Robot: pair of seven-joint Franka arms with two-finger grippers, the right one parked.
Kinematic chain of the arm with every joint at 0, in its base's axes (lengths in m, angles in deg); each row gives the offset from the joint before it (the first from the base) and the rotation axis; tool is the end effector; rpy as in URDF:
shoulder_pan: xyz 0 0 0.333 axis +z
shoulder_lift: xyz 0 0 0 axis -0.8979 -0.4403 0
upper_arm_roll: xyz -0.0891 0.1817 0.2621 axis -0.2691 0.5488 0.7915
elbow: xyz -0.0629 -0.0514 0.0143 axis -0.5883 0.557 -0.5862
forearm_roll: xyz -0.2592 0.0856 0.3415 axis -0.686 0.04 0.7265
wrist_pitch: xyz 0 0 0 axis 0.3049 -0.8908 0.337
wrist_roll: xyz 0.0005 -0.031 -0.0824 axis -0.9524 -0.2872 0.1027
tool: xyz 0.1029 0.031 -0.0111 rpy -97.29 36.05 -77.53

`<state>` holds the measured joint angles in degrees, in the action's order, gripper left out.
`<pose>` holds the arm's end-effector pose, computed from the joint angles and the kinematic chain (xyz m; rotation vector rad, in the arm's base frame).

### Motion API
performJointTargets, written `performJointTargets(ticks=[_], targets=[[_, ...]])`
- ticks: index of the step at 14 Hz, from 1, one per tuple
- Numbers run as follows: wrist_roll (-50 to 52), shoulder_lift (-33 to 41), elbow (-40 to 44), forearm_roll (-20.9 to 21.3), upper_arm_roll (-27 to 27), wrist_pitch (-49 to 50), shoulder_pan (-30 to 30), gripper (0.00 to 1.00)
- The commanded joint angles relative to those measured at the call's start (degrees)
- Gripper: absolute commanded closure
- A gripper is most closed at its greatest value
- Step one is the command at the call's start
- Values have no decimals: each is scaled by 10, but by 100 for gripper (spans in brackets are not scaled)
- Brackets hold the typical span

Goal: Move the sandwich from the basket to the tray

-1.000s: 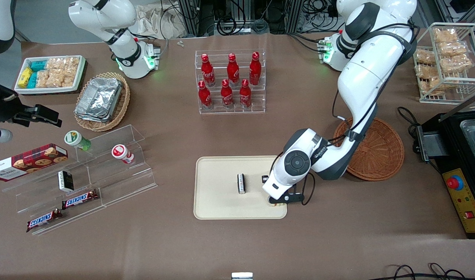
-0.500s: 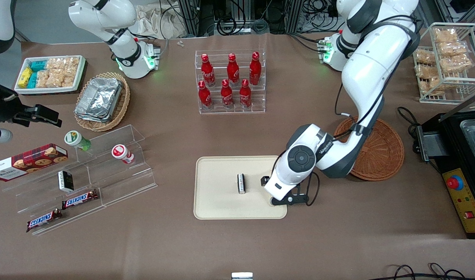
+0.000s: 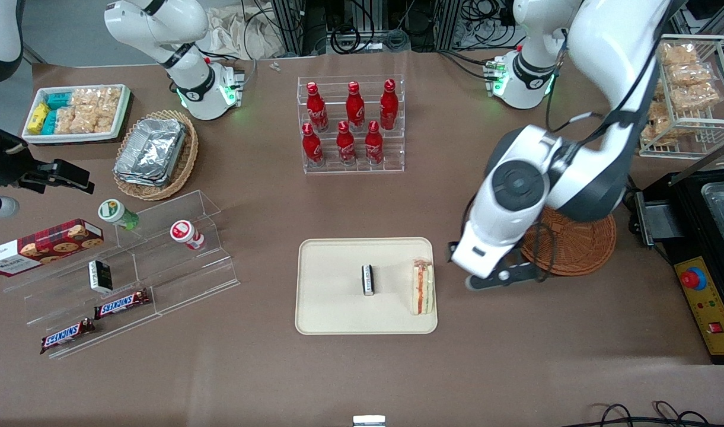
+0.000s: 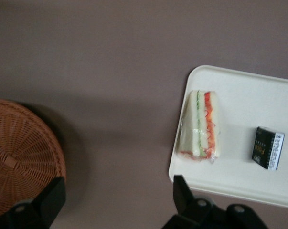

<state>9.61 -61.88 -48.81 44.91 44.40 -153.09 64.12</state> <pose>0.6617 -0.2862 0.4389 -3.0817 -0.3174 -0.0639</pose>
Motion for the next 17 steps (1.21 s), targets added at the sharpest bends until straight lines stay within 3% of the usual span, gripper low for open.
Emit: performJointTargets(ticks=[1,5,8,12,15,17], targets=[[-51,149,-169,-46,3,-86,61,0],[-151,145,-61,-54,4,33,122,0],[-267,151,-51,-111,3,55,196,0],[-318,151,-45,-116,20,62,206,1],[-318,156,-16,-140,243,120,42,1],[-319,162,-15,-145,266,137,28,0]])
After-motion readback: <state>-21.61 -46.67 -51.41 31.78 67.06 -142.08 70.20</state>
